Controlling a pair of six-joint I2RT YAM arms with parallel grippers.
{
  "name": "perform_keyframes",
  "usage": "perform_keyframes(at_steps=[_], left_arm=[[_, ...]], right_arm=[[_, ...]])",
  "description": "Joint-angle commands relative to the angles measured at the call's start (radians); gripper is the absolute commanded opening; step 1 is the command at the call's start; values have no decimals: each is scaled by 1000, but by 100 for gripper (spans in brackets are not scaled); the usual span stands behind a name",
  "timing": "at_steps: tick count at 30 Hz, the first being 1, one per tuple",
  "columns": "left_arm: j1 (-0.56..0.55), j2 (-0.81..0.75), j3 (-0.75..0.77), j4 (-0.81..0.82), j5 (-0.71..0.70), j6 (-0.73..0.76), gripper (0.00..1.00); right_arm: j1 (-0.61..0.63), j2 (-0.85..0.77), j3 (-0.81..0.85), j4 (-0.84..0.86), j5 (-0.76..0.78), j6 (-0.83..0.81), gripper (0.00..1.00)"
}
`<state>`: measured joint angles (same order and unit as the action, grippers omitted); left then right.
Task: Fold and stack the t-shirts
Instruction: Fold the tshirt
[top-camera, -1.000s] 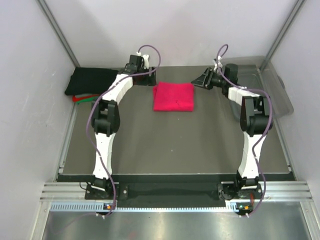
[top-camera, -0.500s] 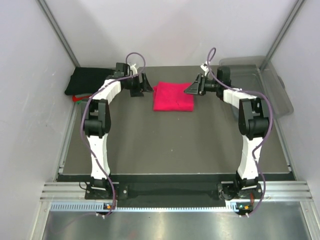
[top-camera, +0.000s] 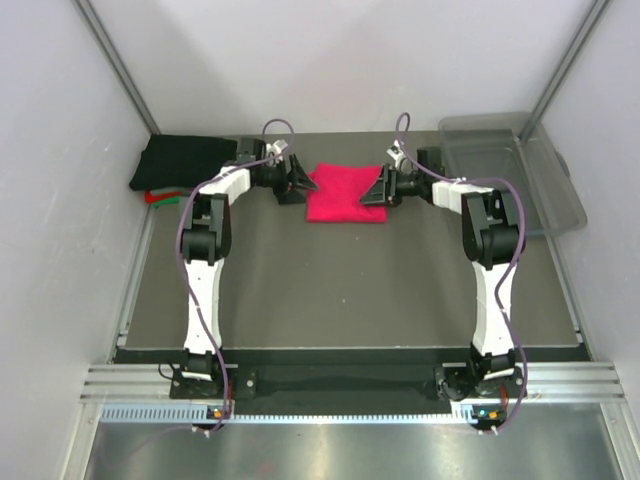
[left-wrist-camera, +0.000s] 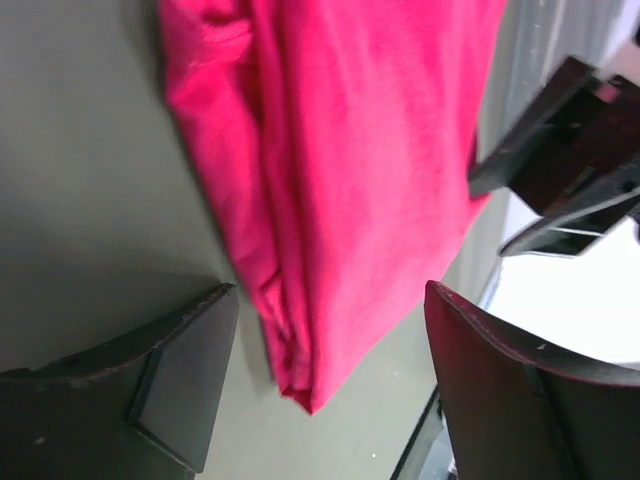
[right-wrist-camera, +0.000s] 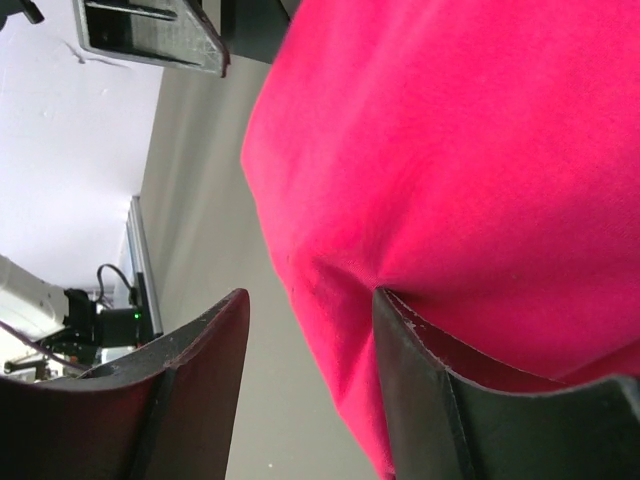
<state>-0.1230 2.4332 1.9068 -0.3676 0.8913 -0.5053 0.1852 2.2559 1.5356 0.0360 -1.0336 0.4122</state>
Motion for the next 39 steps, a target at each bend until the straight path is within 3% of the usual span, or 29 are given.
perform_keyframes(at_steps=[1,9,12,14,16,19,20,24,30,33,39], left_arm=[[-21,78,26,18,14,-4,79],[-64,156,52,104,109,-96,66],[-75,162,57,131,130,-121,51],[-75,152,60,137,126,-121,35],[-73,124,66,119,117,-95,26],[-73,80,67,50,80,-15,23],[-73,49,72,21,61,16,18],[-72,-43,81,-117,-113,183,0],[-61,-184,95,-284,-363,442,0],[-47,-194,197,-428,-483,568,0],[-17,-235,285,-562,-730,743,0]], right_arm=[[10,30,50,10,6,-26,52],[10,50,54,16,7,-27,52],[8,44,58,5,4,-38,52],[10,18,61,-18,4,-65,52],[7,-54,63,-100,20,-159,52],[7,-201,43,-255,76,-352,53],[5,-246,12,-318,92,-398,53],[-1,-514,-103,-444,153,-607,55],[-9,-856,-302,-608,250,-780,56],[-9,-1008,-379,-660,308,-817,56],[-9,-1238,-494,-725,351,-828,57]])
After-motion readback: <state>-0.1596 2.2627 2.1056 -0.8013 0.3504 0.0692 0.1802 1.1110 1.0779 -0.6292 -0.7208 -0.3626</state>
